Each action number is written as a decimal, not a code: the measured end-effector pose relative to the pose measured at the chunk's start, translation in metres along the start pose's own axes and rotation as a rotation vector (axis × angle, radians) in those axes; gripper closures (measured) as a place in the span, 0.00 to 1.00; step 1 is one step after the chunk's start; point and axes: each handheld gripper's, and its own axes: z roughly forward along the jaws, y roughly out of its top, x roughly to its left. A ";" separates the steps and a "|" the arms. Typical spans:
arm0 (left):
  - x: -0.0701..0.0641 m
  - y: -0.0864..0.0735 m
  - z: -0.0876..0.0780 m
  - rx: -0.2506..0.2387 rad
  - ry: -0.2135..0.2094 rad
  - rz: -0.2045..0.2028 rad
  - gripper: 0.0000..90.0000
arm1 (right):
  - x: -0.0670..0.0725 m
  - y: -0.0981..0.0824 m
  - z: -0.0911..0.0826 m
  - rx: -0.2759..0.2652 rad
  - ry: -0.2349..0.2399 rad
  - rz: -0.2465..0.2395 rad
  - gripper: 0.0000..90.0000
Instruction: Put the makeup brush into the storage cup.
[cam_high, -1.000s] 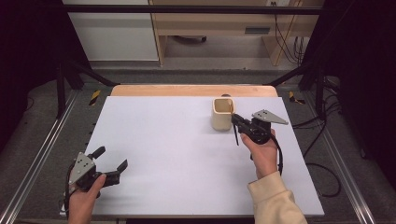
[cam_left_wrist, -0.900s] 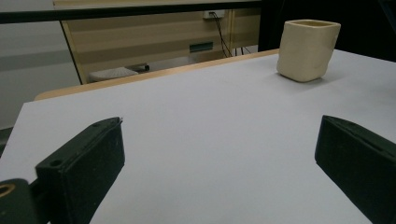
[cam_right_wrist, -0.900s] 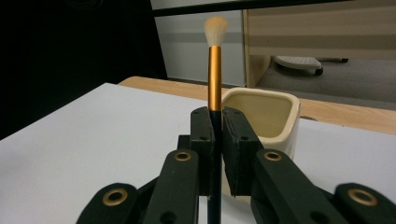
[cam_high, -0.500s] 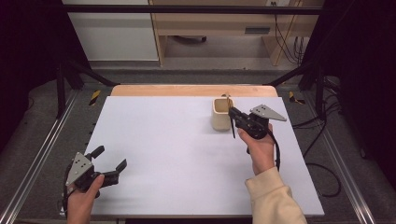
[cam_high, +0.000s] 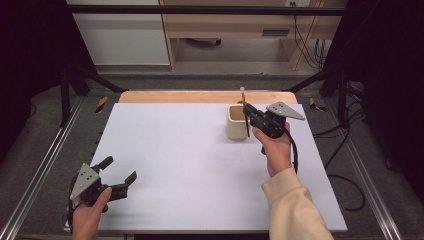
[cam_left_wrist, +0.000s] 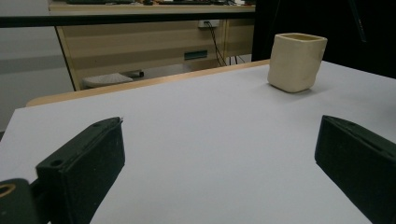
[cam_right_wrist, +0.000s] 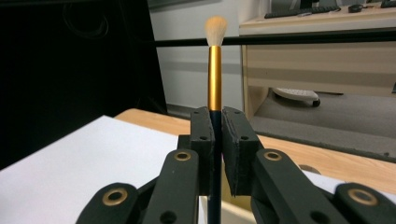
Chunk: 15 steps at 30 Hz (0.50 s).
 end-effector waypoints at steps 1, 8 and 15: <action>0.000 0.000 0.000 -0.001 -0.001 -0.001 0.01 | 0.000 0.001 0.001 -0.003 -0.003 -0.002 0.92; 0.001 0.001 -0.001 -0.008 -0.003 -0.011 0.01 | -0.007 0.007 0.010 -0.037 -0.029 0.011 0.93; 0.002 0.001 0.000 -0.004 -0.004 -0.014 0.01 | -0.015 0.013 0.019 -0.040 -0.057 0.015 0.92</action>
